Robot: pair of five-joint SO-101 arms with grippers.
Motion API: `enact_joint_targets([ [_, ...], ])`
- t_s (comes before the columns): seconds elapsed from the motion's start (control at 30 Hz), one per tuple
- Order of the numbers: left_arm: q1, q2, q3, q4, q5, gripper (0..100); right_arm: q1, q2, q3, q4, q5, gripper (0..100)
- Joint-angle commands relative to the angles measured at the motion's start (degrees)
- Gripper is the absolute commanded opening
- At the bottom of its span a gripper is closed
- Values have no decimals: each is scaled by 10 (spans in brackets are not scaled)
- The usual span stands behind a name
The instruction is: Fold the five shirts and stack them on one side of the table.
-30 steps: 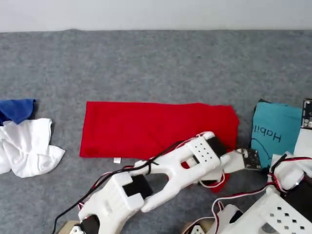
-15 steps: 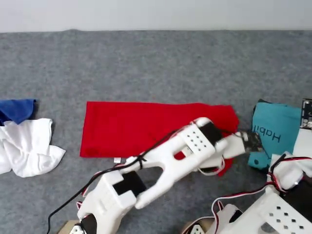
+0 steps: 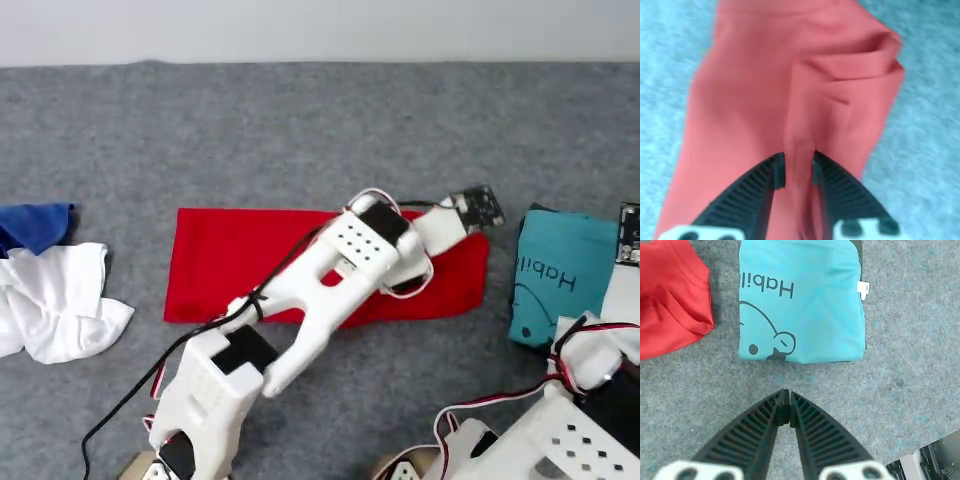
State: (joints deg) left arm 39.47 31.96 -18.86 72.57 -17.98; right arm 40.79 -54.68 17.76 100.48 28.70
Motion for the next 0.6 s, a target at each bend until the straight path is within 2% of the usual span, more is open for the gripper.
enact_joint_targets([
  [0.0,-17,-10,-21,-19,-8,111,5,-8,-27,21,-4,12],
  [0.13,-45,23,-21,-22,-37,158,5,-8,-27,21,-4,12],
  [0.33,-72,33,-27,-19,-40,167,5,-8,-27,21,-4,11],
  [0.57,-73,33,-145,80,-37,166,5,-8,-29,22,-4,11],
])
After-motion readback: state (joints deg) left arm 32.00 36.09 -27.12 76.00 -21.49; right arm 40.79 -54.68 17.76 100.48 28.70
